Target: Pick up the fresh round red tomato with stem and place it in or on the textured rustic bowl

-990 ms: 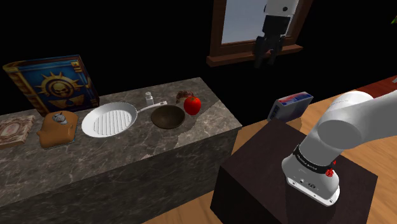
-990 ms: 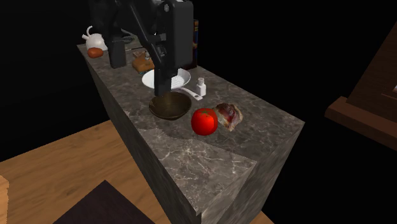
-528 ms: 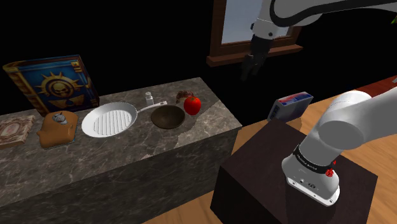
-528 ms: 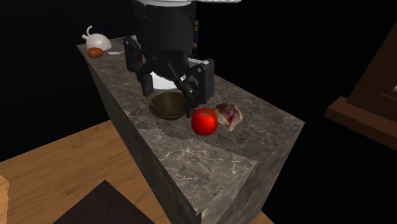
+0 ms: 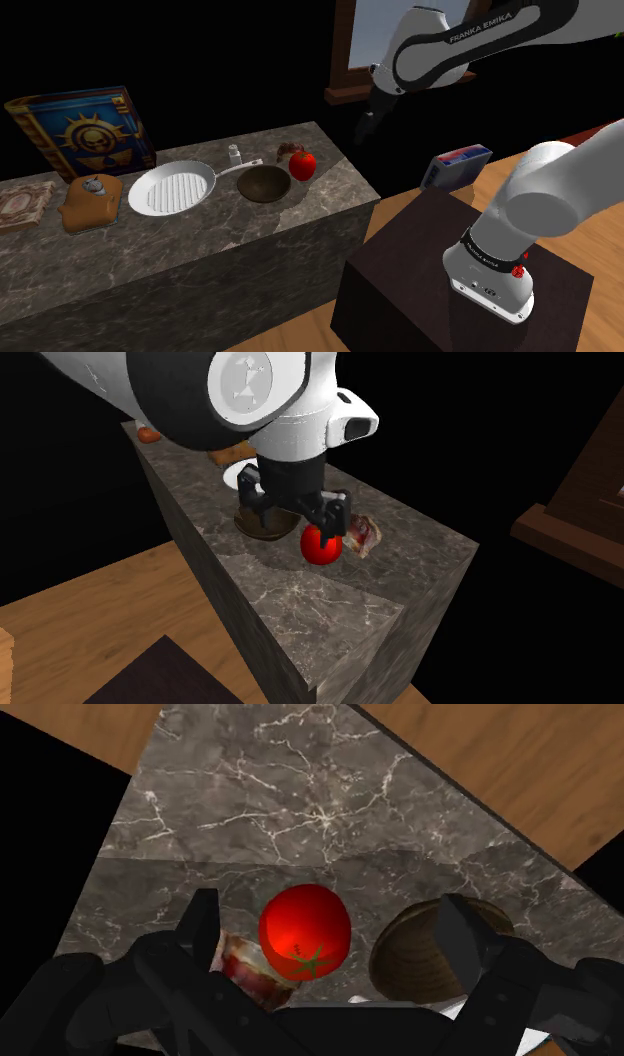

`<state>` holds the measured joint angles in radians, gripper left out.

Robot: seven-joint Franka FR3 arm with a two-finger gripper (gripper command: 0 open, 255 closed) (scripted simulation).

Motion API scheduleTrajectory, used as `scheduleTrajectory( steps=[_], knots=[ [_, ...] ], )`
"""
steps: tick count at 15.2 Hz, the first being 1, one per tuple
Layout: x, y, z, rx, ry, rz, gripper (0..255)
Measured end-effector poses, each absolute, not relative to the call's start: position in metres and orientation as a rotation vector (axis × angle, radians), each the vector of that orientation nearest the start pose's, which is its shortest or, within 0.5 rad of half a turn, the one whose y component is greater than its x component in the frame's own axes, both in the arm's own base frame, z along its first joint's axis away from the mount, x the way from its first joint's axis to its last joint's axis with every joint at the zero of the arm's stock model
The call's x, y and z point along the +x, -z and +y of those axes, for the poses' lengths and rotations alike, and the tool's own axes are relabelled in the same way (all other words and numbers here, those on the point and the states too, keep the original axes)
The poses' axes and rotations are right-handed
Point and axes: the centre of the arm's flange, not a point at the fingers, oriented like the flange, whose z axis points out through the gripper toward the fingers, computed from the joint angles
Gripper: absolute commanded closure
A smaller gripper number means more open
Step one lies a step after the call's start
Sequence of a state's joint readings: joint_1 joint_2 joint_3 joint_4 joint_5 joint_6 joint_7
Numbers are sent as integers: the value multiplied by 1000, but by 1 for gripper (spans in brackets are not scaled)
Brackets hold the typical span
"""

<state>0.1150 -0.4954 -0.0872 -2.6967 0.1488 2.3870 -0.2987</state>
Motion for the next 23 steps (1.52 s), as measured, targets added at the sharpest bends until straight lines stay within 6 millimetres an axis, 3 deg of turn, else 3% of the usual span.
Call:
scheduleTrajectory(
  steps=[14,23],
  knots=[
    [496,-286,47,-2829,718,-764,0],
    [517,-248,56,-2817,742,-786,0]
  ],
)
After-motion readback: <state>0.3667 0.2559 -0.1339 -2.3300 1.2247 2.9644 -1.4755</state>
